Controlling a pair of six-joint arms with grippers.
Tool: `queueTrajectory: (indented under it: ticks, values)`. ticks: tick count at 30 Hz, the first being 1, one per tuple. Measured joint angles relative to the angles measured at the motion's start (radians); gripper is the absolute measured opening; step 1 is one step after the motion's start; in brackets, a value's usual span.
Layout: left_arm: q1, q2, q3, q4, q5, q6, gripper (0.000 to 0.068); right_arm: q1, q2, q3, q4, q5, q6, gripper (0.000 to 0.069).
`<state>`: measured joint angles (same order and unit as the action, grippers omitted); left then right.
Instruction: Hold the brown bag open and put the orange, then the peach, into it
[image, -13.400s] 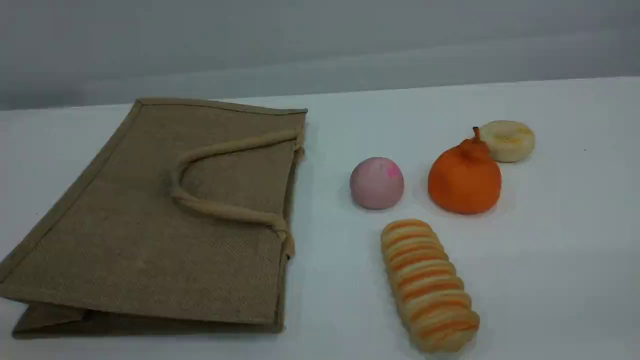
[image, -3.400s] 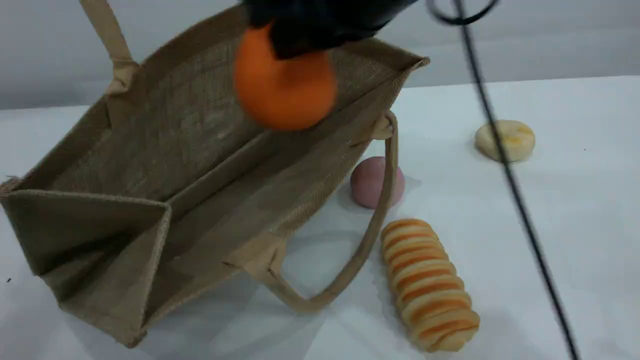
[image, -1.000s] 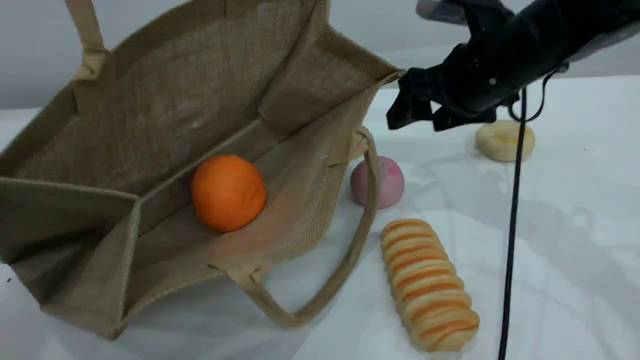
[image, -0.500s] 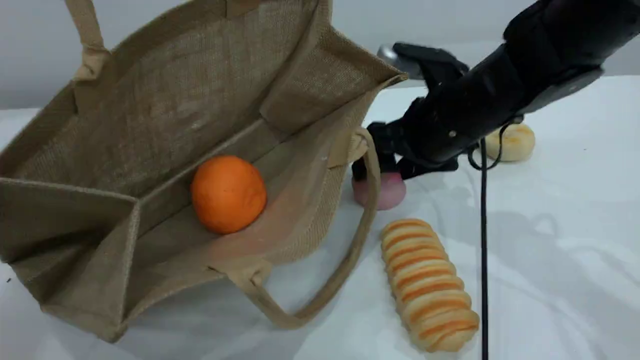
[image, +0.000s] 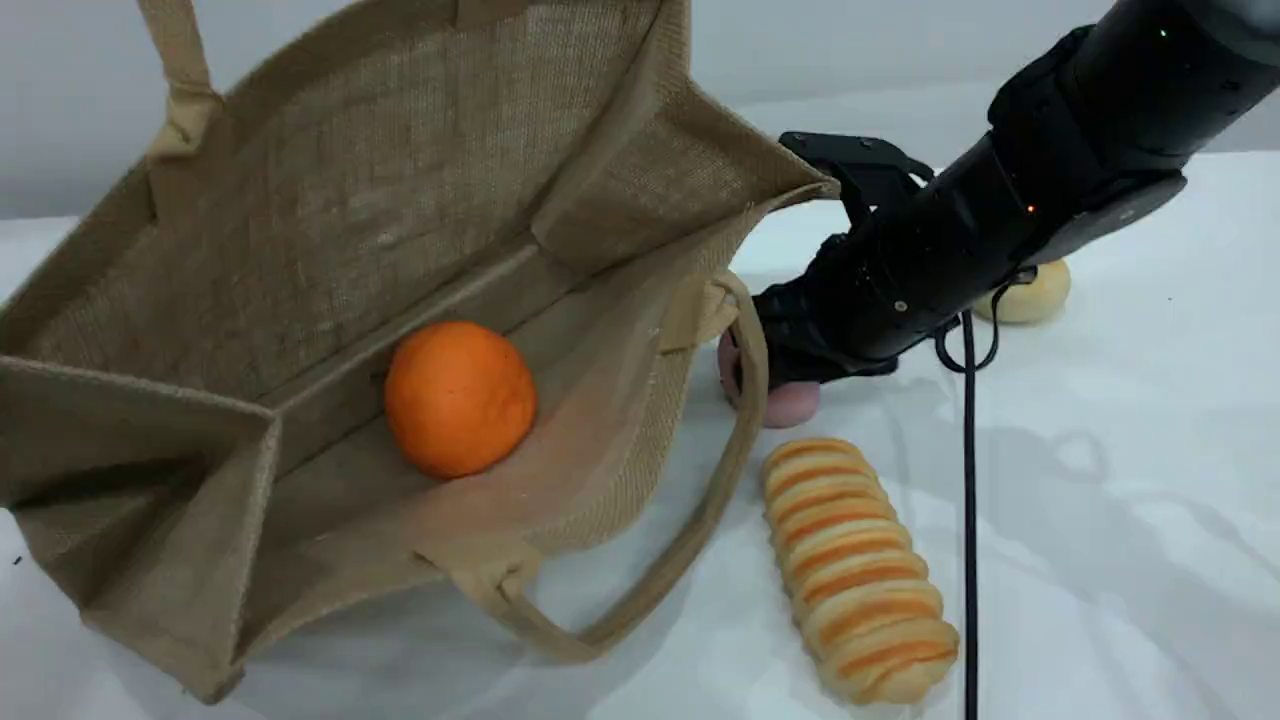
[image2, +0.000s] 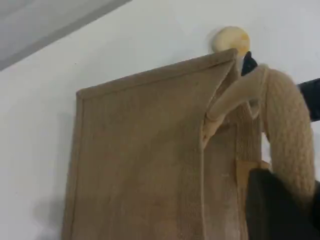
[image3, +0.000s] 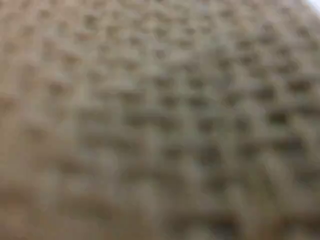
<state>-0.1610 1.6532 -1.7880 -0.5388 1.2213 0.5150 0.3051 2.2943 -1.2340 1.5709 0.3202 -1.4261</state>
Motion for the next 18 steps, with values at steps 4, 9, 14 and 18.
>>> queueTrajectory:
  ticks: [4,9,14,18]
  values:
    - [0.000,0.000,0.000,0.000,0.000,0.007,0.0076,-0.006,-0.027,0.002,-0.011,-0.004,0.001,0.0036]
    - [0.000,0.000,0.000,0.000,-0.001,0.007,0.0076,-0.054,-0.099,0.003,-0.102,-0.006,0.043,0.0030]
    - [0.000,0.000,0.000,-0.004,-0.001,0.007,0.0076,-0.167,-0.172,0.002,-0.273,0.019,0.189,0.0030]
    - [0.000,0.000,0.000,-0.004,-0.001,0.007,0.0076,-0.283,-0.239,0.002,-0.395,0.110,0.304,0.0030]
